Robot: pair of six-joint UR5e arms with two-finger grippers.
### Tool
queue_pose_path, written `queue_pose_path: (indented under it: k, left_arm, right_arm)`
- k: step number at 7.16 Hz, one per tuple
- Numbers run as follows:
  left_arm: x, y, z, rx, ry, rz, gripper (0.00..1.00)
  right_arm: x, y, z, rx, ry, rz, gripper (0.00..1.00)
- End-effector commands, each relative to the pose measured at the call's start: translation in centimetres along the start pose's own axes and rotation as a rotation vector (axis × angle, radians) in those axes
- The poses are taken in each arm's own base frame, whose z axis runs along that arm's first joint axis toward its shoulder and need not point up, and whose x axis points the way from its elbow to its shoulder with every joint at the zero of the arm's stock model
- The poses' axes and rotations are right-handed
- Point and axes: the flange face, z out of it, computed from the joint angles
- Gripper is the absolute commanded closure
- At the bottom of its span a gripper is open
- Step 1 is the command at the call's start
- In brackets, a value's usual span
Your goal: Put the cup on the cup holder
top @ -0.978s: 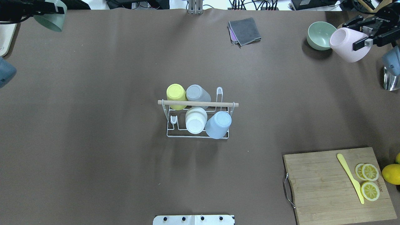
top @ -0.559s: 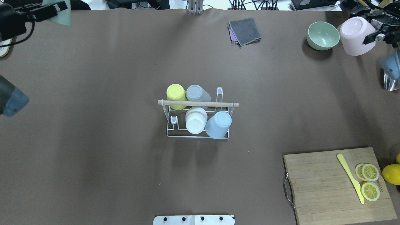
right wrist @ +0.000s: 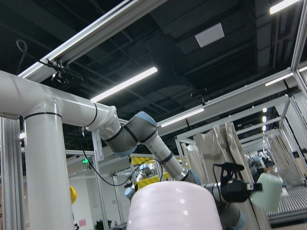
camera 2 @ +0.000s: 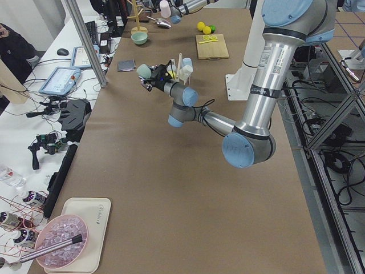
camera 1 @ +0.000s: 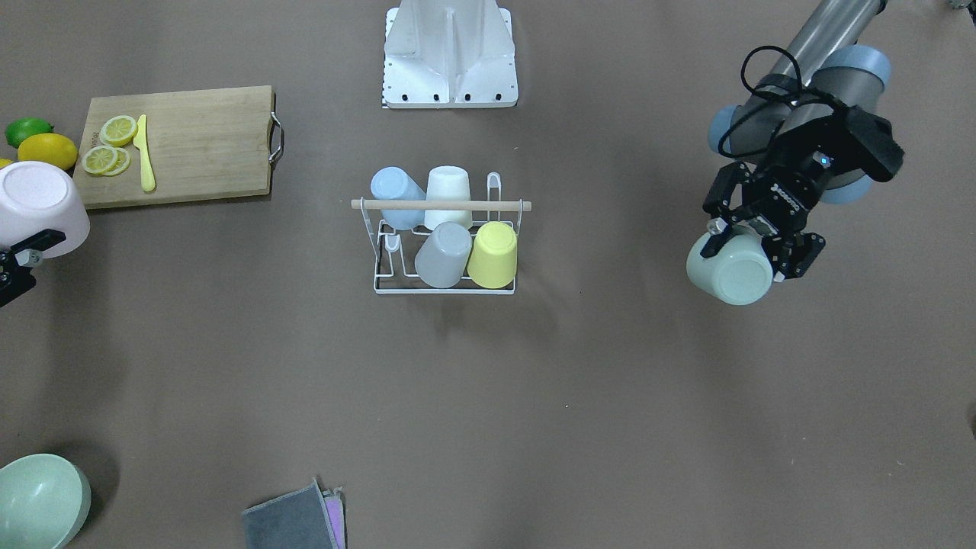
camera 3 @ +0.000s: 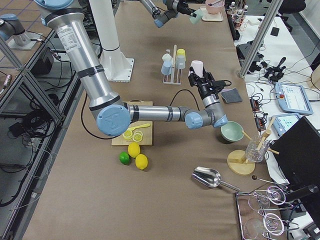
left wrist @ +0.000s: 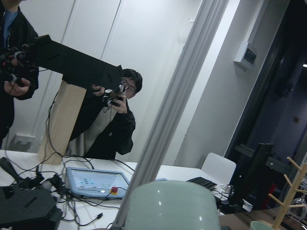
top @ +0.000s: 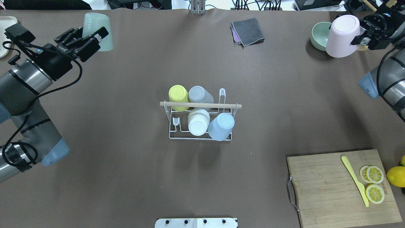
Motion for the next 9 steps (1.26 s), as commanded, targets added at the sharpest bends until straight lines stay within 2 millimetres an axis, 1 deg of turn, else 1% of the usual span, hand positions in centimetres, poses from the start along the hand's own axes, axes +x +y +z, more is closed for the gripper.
queue_pose_path:
  k: [1, 2, 3, 4, 5, 6, 7, 8, 9]
  left_arm:
    - [10.9, 6.5, -1.1, 0.063, -0.014, 0.024, 1.00]
    - [15.4, 10.3, -2.6, 0.044, -0.035, 0.011, 1.00]
    - [17.7, 12.4, -3.4, 0.012, -0.016, -0.016, 1.00]
    - [21.0, 13.8, -3.5, -0.004, 0.013, -0.015, 1.00]
    - [22.2, 14.5, -3.8, 0.002, -0.013, -0.015, 1.00]
    - [22.7, 14.3, -3.3, 0.013, -0.021, -0.020, 1.00]
    - [22.6, 14.4, -3.3, 0.012, -0.024, -0.017, 1.00]
    - [22.1, 15.0, -3.2, 0.006, -0.033, -0.003, 1.00]
    - [21.5, 15.5, -2.8, 0.000, -0.044, 0.014, 1.00]
  right_arm:
    - [3.2, 2.6, 4.5, 0.113, -0.035, -0.043, 0.66]
    - [4.3, 3.2, 5.9, 0.131, -0.040, -0.066, 0.66]
    - [4.9, 4.5, 7.7, 0.158, -0.060, -0.076, 0.66]
    - [5.3, 6.5, 9.0, 0.170, -0.066, -0.105, 0.66]
    - [6.0, 8.4, 10.8, 0.178, -0.072, -0.121, 0.65]
    - [7.0, 10.1, 12.4, 0.182, -0.068, -0.140, 0.65]
    - [8.0, 10.9, 14.1, 0.184, -0.069, -0.141, 0.65]
    - [8.6, 11.5, 15.4, 0.183, -0.069, -0.170, 0.65]
    - [9.4, 11.7, 16.2, 0.165, -0.054, -0.207, 0.65]
